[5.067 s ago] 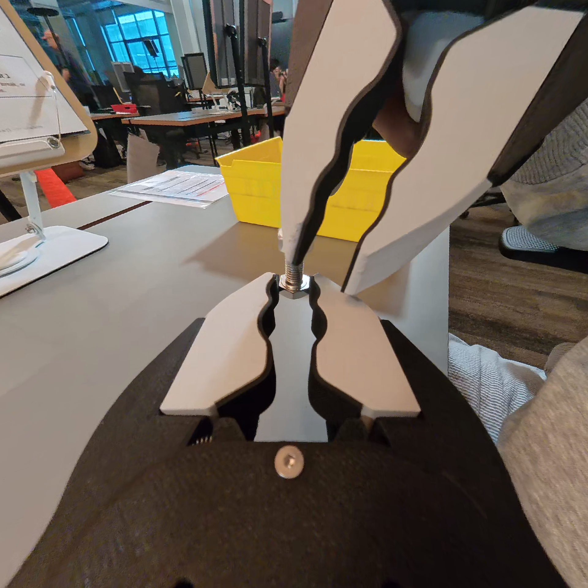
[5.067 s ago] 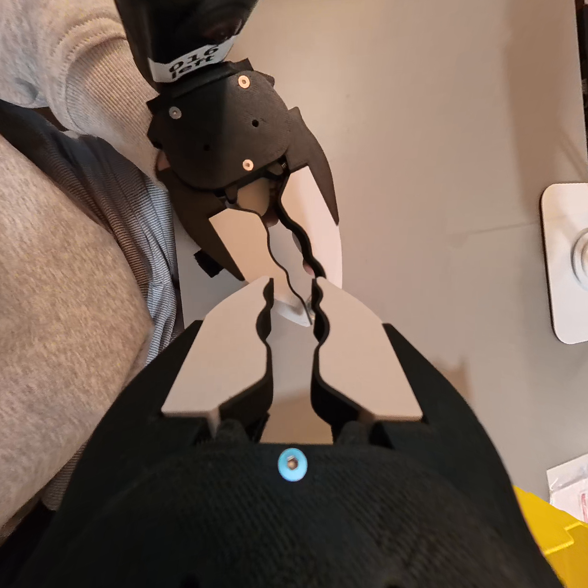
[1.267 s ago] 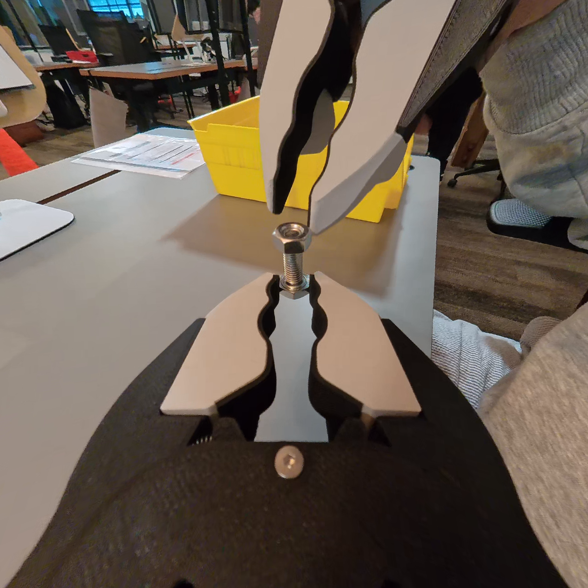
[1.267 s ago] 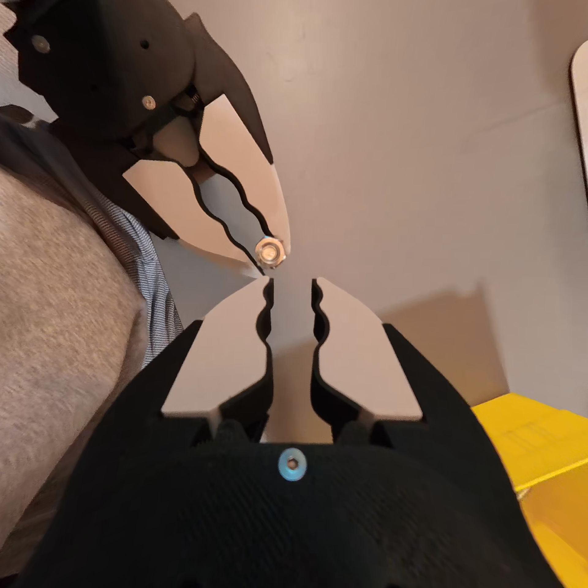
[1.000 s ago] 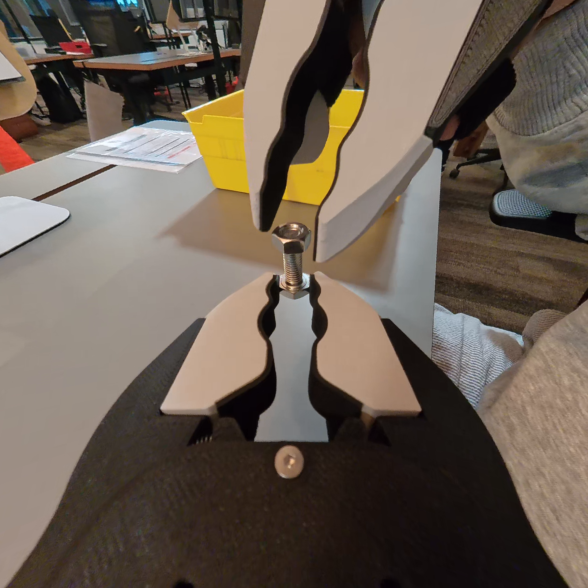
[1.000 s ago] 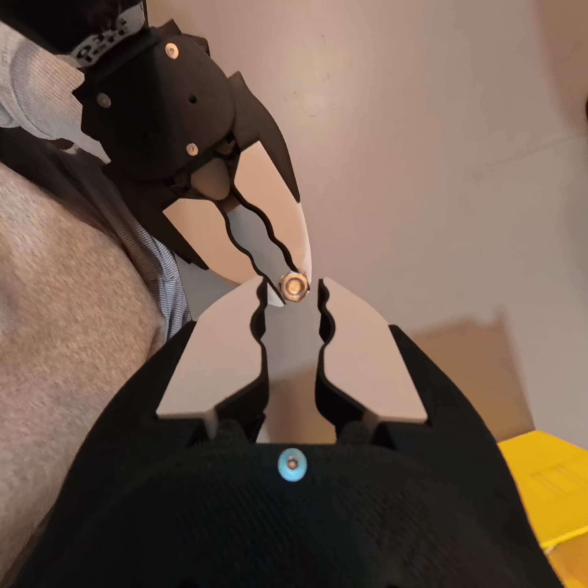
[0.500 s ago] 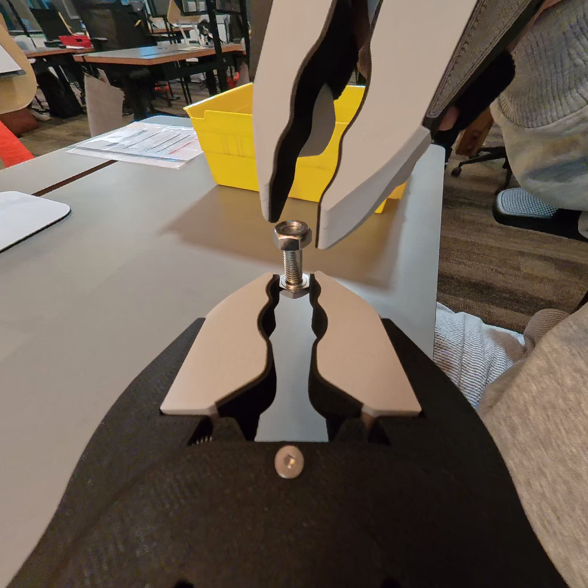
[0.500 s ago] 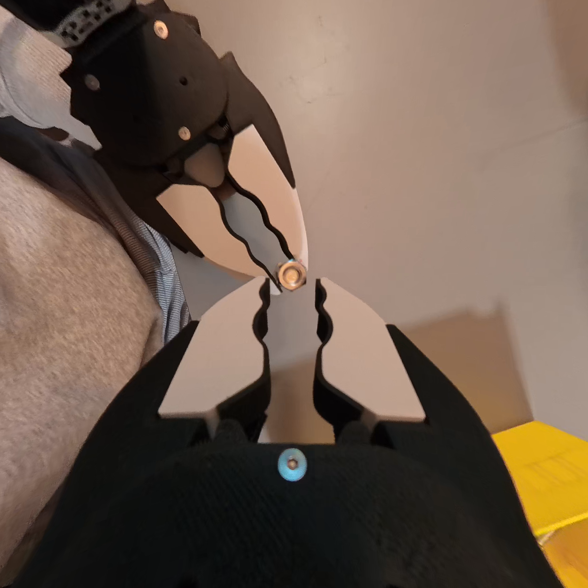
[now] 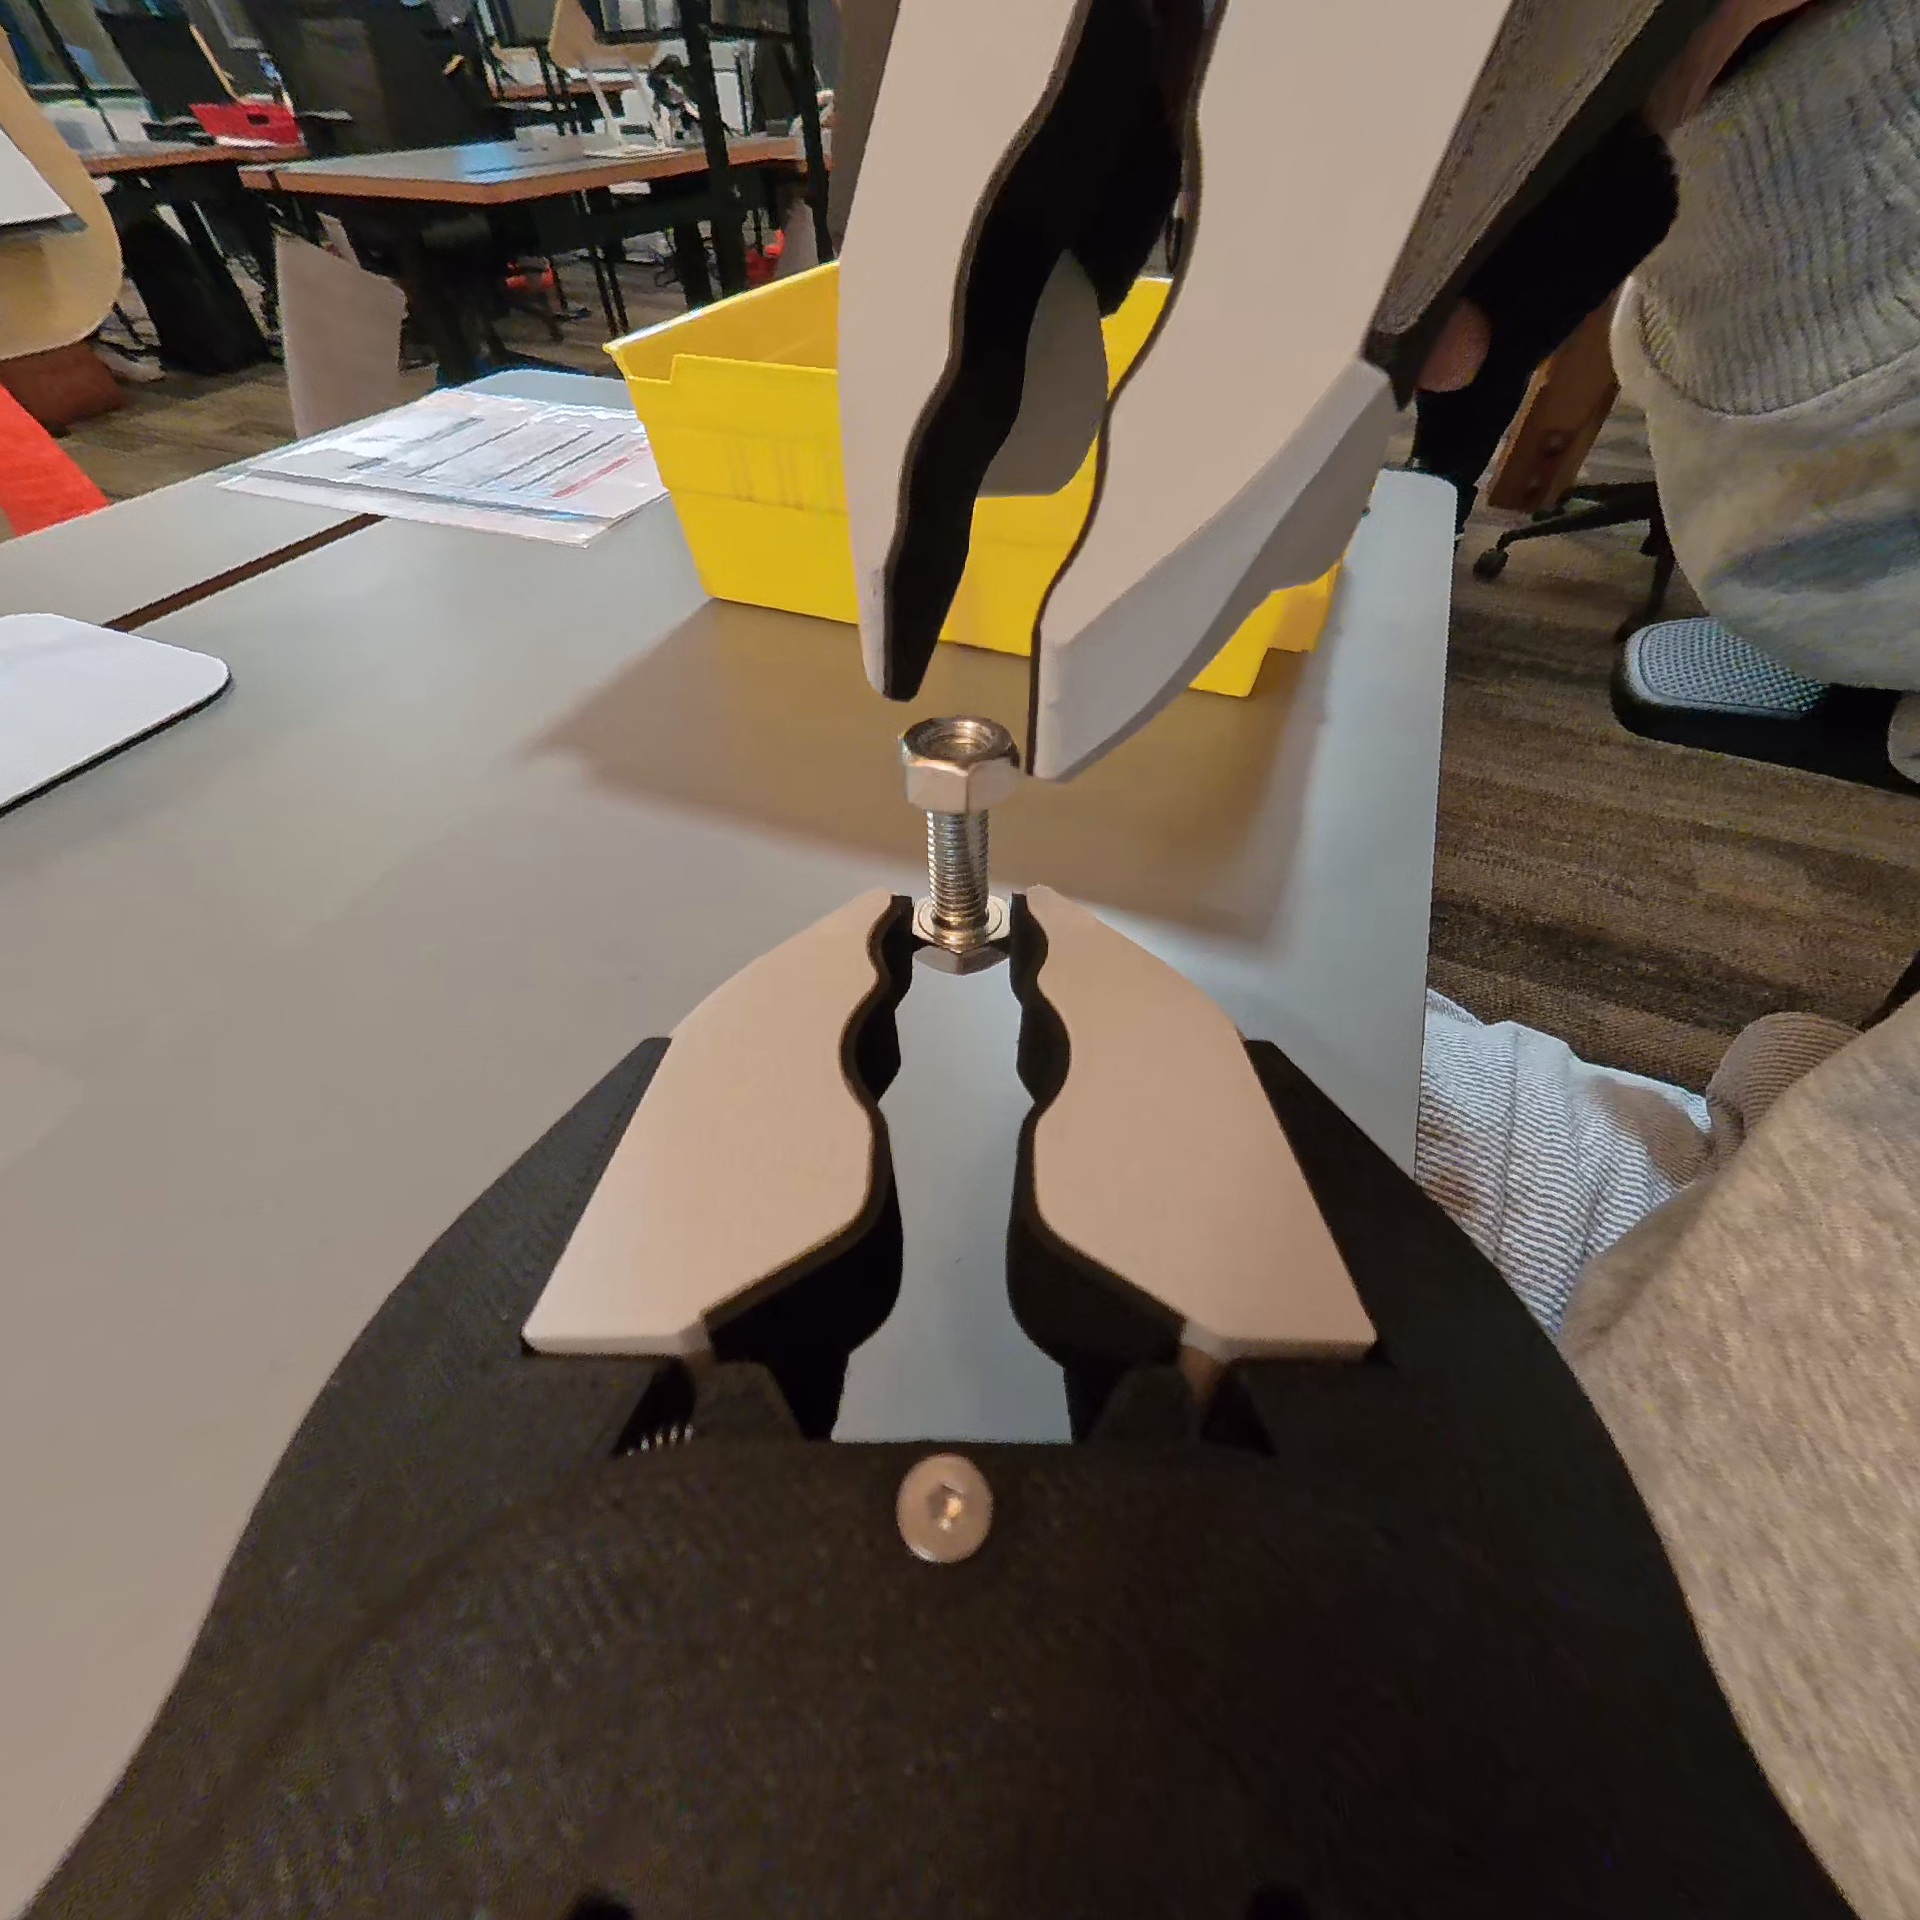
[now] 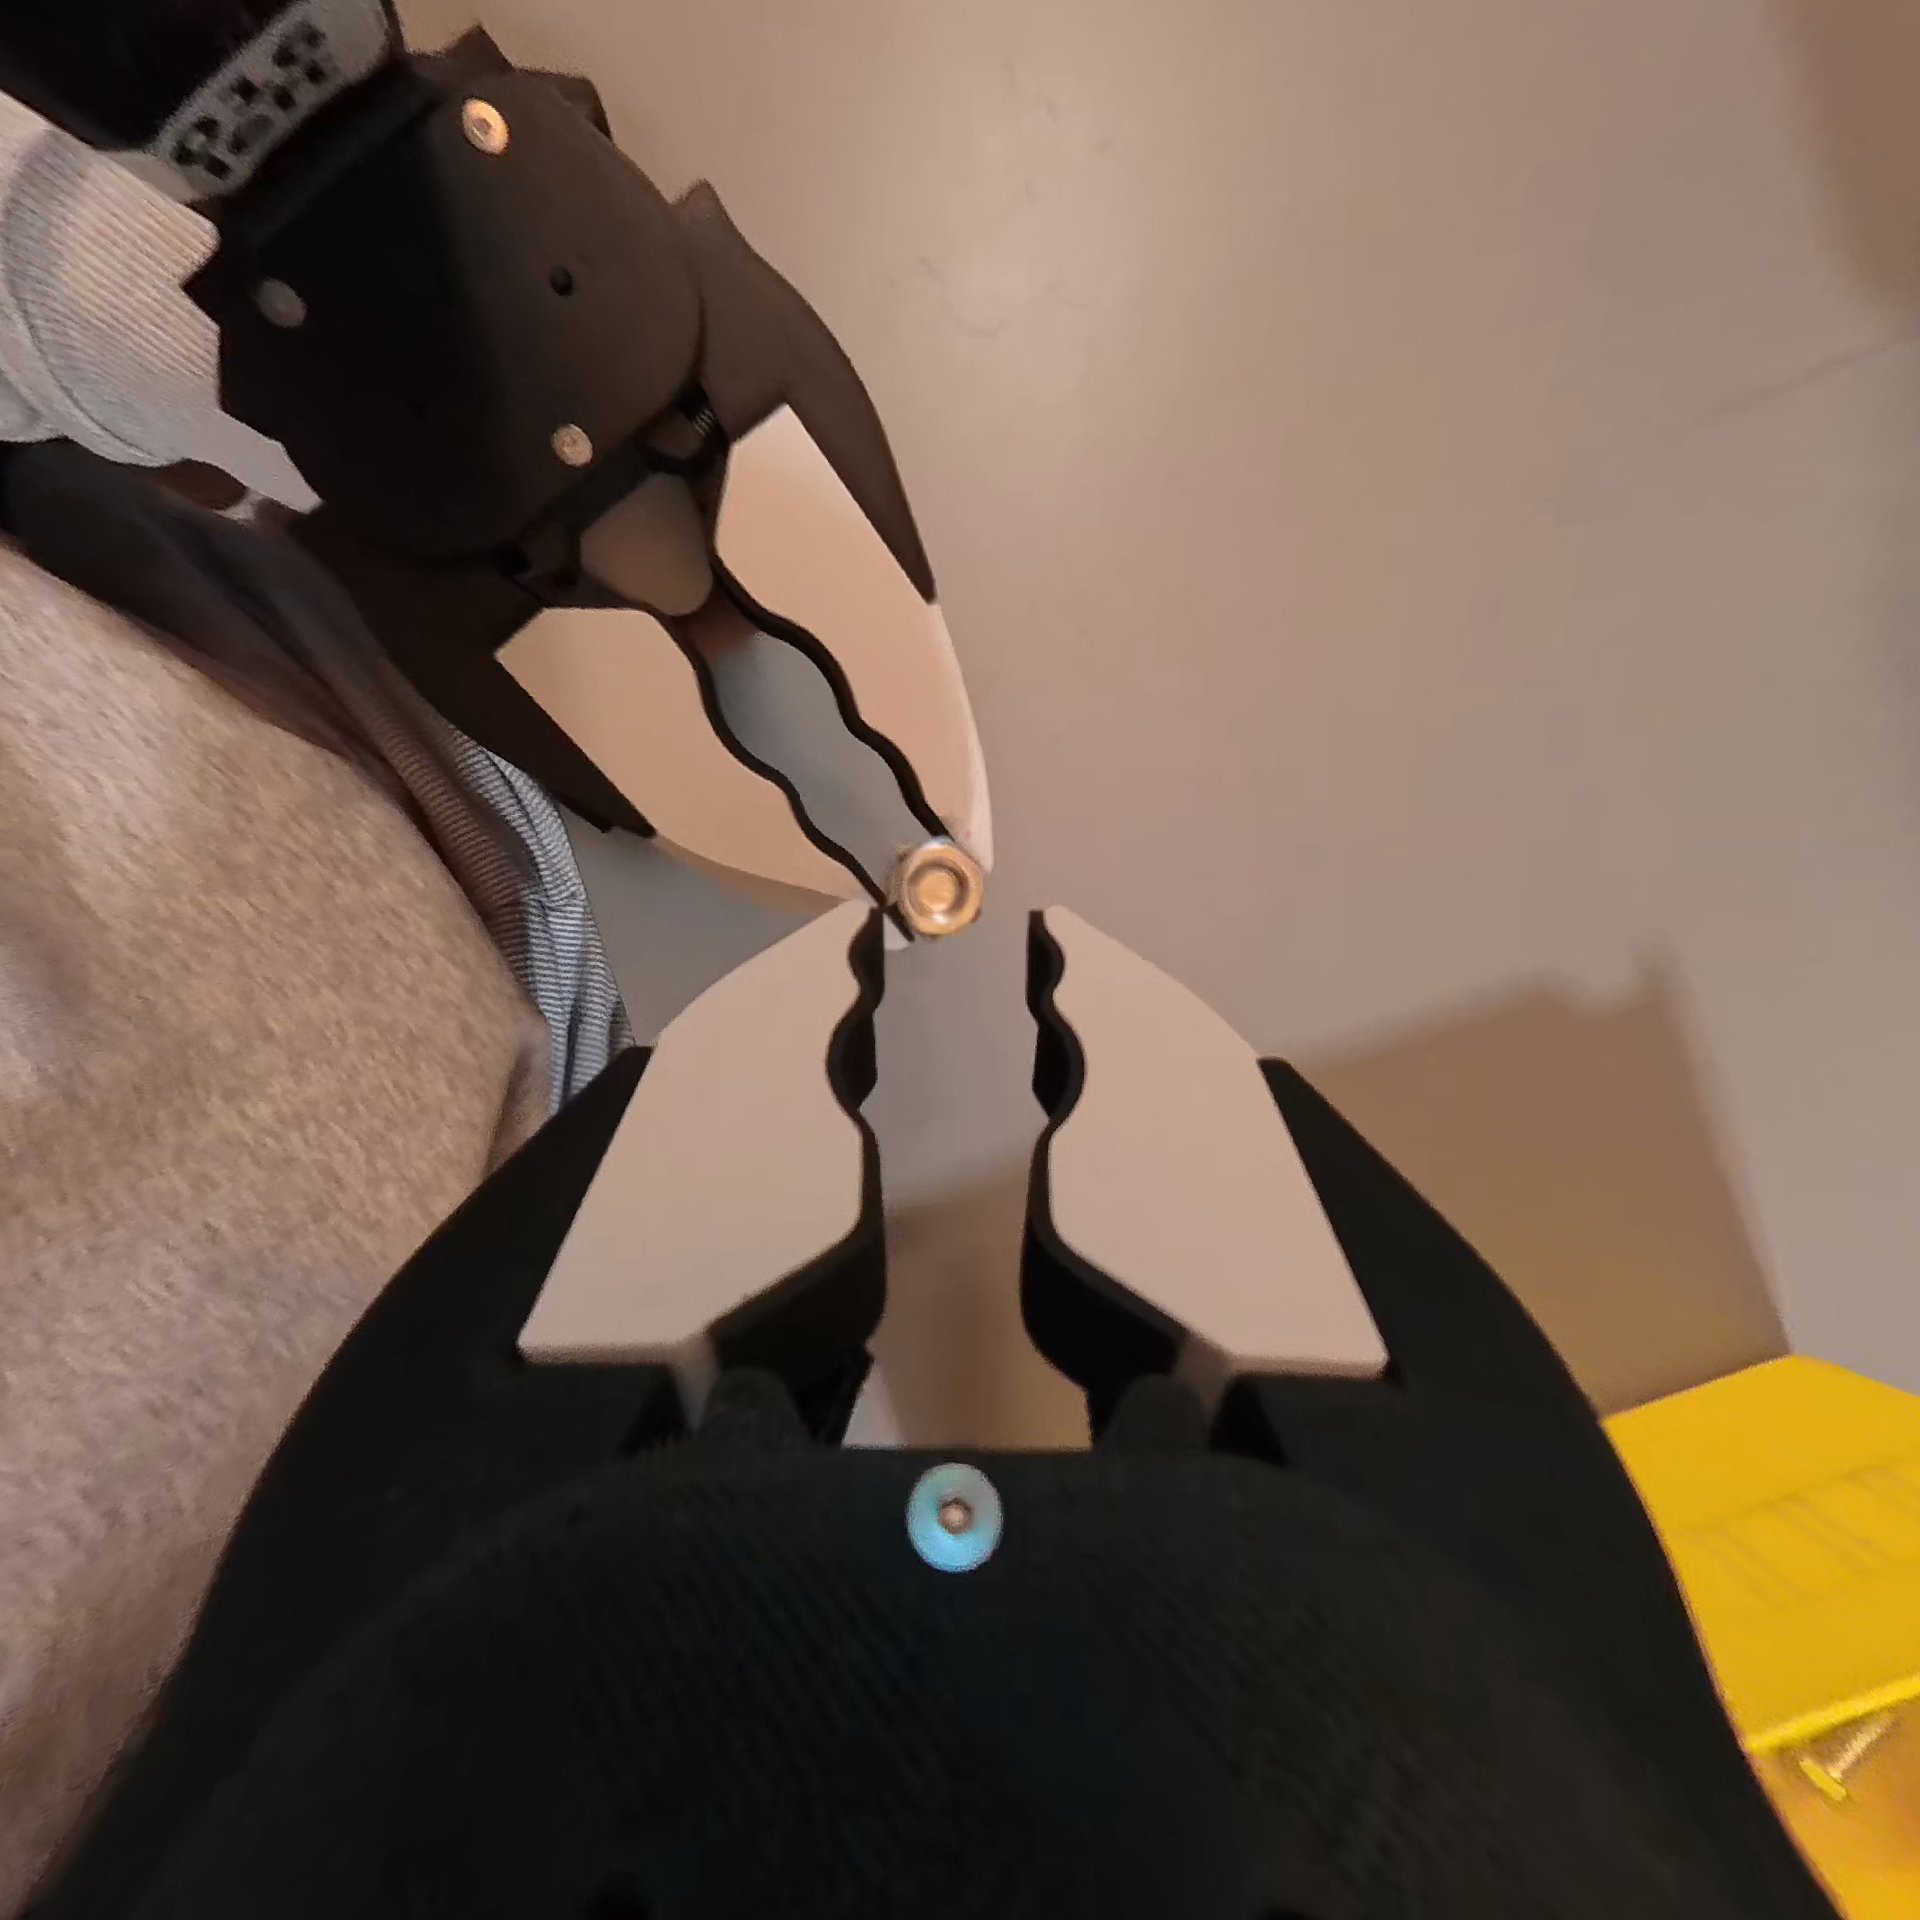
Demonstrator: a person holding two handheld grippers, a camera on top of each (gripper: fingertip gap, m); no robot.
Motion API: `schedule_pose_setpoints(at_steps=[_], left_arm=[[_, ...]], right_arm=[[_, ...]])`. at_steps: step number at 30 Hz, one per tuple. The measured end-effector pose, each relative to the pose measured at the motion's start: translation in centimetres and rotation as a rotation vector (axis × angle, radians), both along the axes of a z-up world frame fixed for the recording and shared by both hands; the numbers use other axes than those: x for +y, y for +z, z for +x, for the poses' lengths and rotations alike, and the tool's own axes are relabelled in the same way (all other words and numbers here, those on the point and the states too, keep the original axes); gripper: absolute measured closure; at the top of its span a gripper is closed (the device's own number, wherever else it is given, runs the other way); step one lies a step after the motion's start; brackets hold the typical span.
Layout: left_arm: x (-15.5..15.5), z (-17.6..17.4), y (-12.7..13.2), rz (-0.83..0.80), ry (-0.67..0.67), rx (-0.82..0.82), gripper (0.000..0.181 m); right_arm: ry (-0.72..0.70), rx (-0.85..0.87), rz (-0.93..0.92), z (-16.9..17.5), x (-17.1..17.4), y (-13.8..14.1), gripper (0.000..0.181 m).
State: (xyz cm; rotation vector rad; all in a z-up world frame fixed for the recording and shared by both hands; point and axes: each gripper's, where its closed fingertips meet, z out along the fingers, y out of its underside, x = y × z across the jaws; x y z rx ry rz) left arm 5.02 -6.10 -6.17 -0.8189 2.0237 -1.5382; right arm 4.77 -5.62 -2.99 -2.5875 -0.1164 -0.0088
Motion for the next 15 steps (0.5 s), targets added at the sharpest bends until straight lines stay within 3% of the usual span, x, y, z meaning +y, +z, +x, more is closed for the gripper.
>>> schedule_pose_setpoints(at_steps=[15], left_arm=[[0.2, 0.1, 0.3, -0.029, 0.007, -0.005, 0.162]], right_arm=[[-0.037, -0.006, -0.005, 1.4, -0.9, 0.2, 0.156]])
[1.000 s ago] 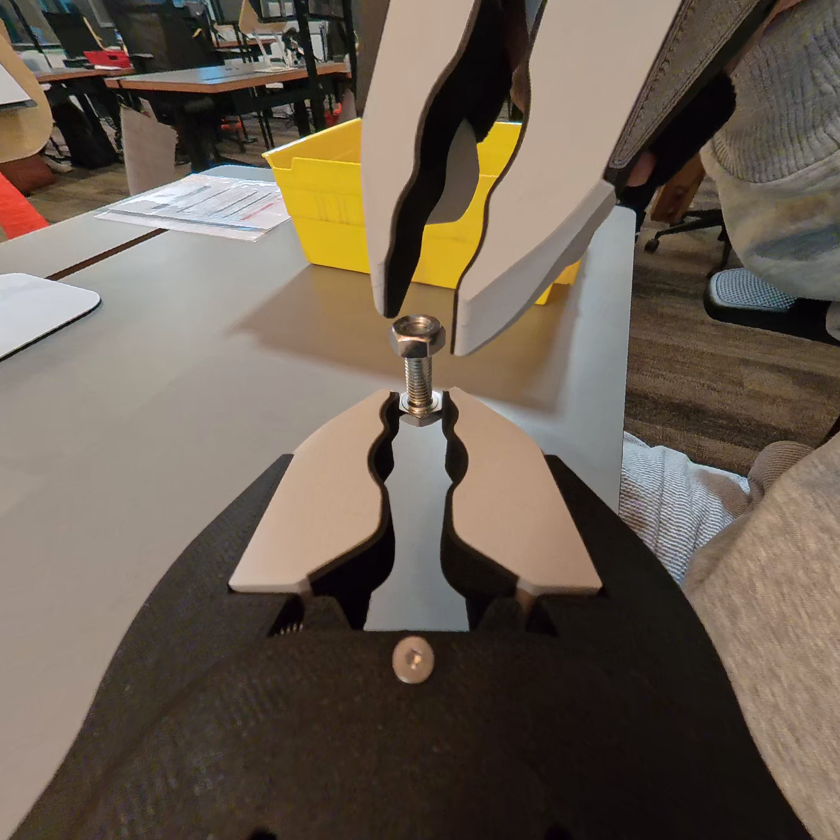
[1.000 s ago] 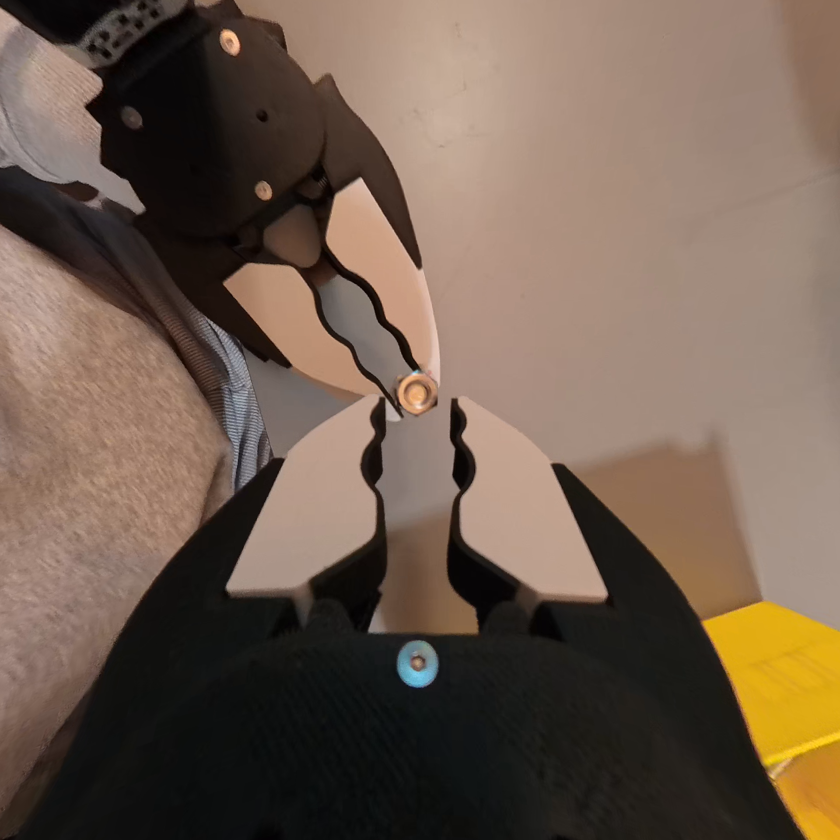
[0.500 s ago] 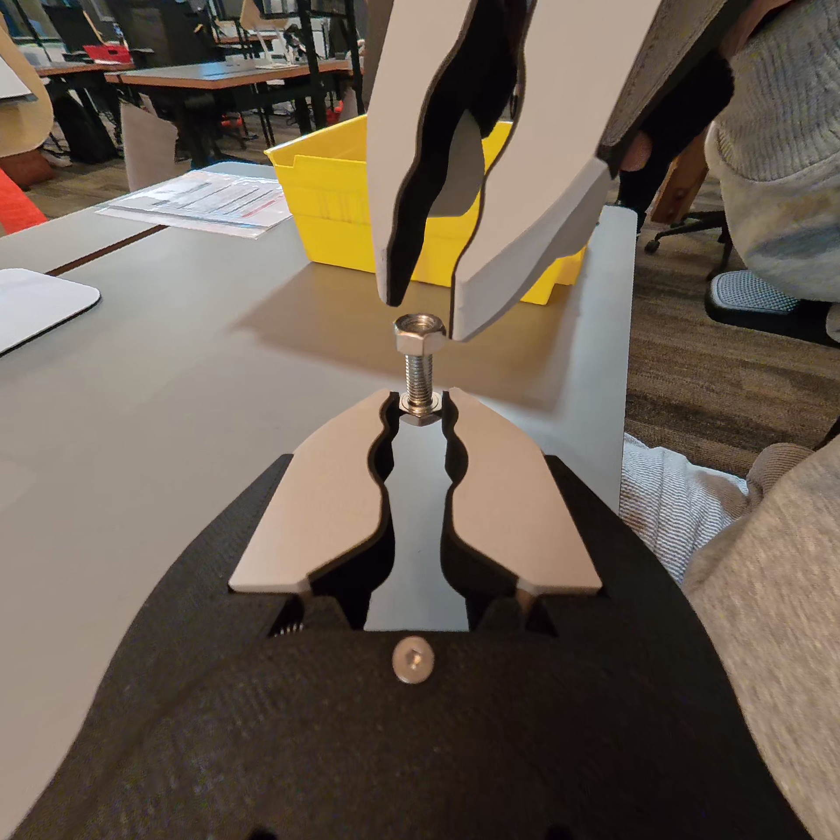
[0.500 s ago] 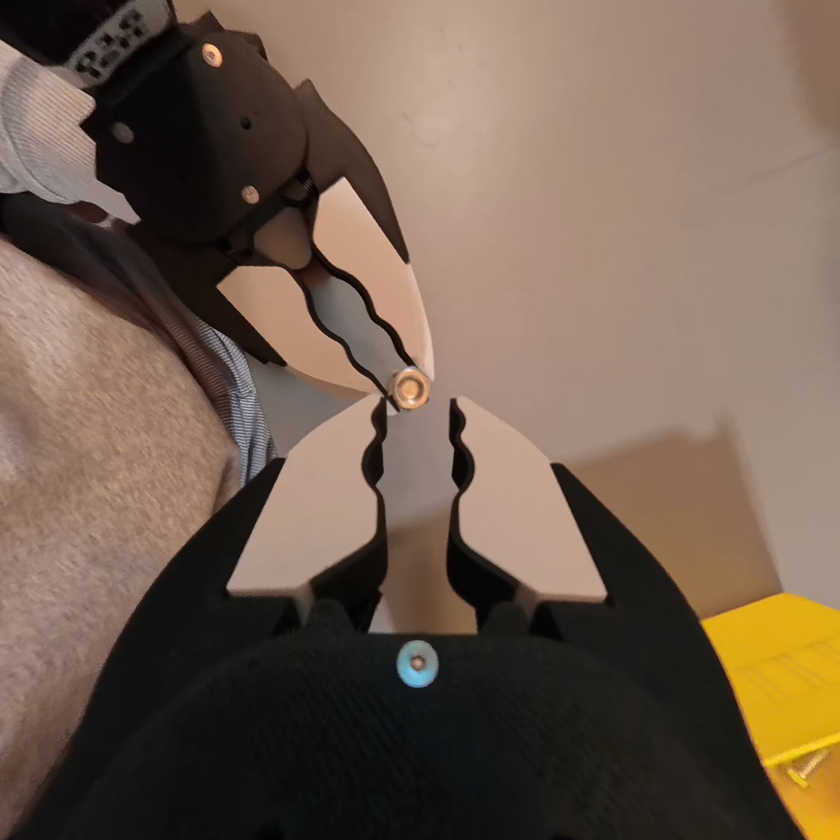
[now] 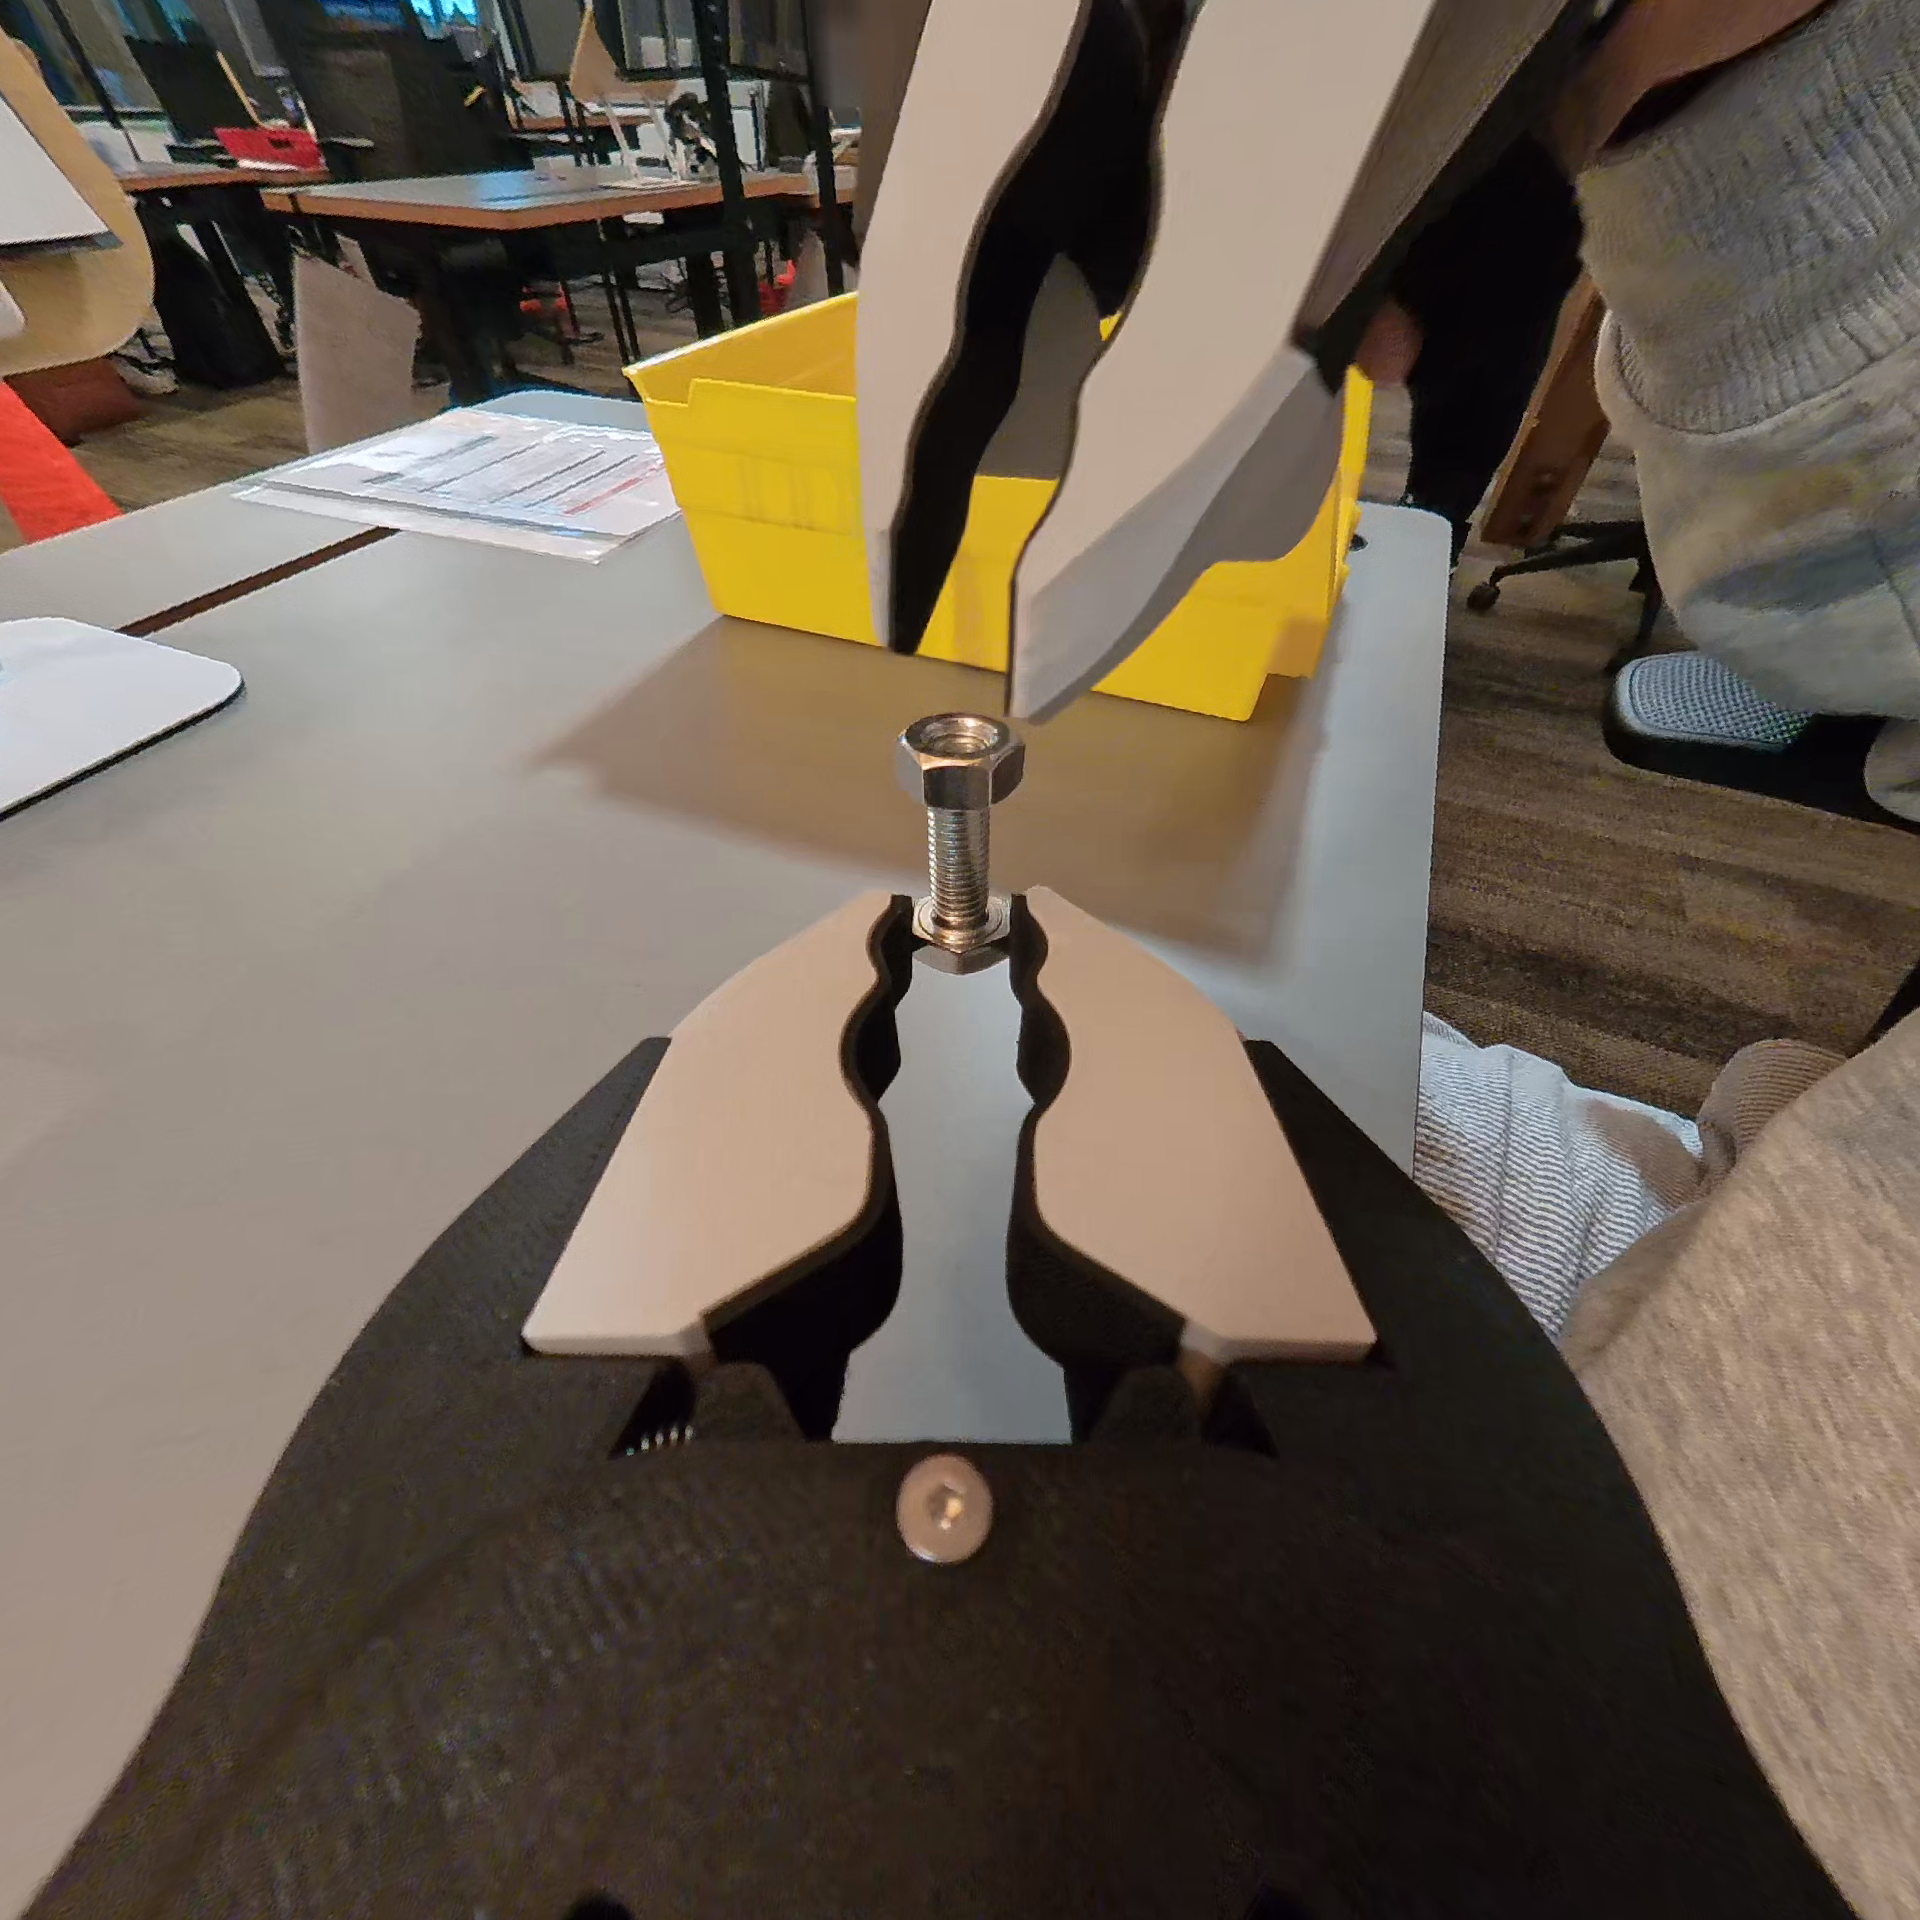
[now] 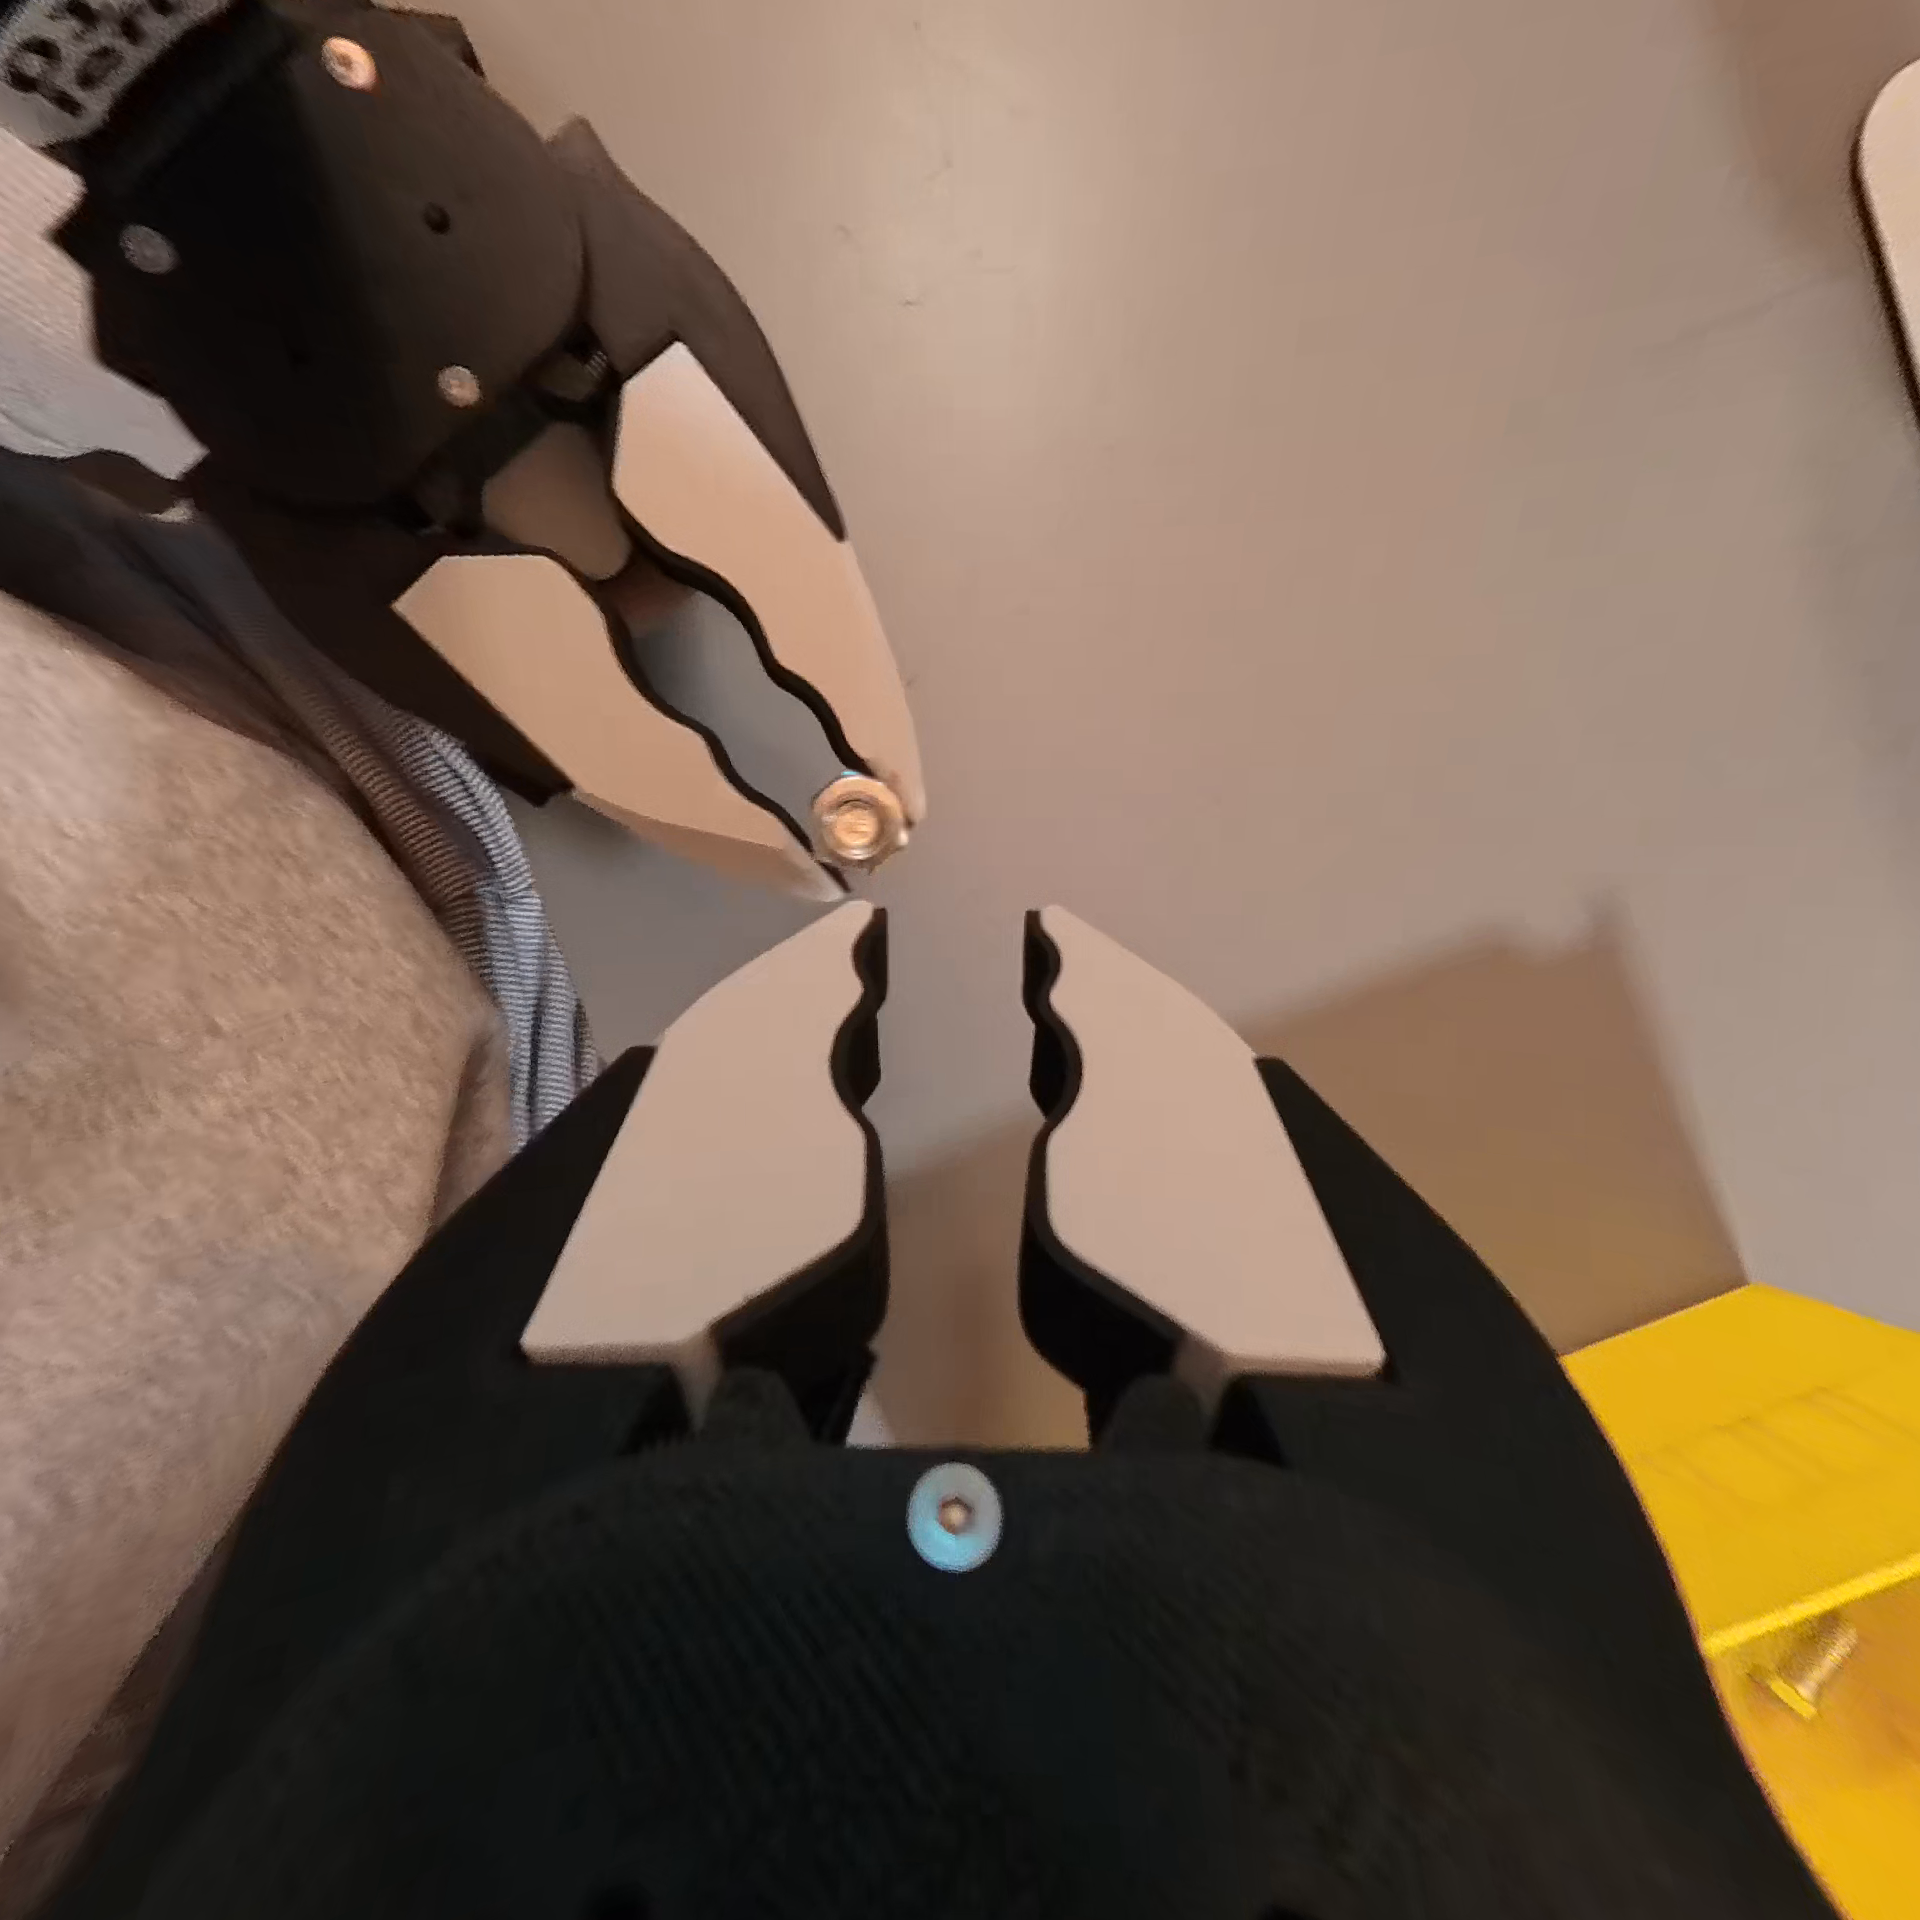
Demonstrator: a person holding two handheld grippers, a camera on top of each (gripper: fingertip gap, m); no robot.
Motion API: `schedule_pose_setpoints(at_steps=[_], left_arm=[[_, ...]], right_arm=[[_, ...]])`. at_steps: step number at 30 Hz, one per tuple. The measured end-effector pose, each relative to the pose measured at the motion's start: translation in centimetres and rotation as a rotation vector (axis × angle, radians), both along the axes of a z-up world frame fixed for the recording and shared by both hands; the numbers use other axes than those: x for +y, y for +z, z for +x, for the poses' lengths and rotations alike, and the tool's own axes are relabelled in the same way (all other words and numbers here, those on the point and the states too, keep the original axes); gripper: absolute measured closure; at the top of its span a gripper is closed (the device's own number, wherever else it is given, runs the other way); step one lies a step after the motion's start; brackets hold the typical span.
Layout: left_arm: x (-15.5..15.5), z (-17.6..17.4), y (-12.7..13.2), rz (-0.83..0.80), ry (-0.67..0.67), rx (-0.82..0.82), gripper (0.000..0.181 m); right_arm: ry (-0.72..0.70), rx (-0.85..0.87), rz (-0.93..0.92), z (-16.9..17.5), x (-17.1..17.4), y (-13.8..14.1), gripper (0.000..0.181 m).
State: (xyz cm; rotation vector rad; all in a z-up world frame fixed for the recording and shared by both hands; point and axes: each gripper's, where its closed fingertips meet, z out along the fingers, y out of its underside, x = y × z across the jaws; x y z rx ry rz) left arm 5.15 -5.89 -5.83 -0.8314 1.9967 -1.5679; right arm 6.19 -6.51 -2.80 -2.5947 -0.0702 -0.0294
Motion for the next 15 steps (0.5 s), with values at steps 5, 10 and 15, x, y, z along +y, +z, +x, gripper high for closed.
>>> schedule_pose_setpoints(at_steps=[5, 10, 15], left_arm=[[-0.1, -0.1, 0.1, -0.003, -0.009, -0.013, 0.162], [-0.2, -0.1, 0.4, -0.012, -0.010, -0.034, 0.162], [0.0, 0.0, 0.6, -0.036, -0.007, -0.031, 0.162]], right_arm=[[0.048, 0.047, 0.070, -1.8, 1.5, 0.6, 0.148], [0.036, 0.021, 0.030, -1.2, 1.1, -0.2, 0.150], [-0.021, -0.002, 0.025, 0.5, 0.1, 0.4, 0.154]])
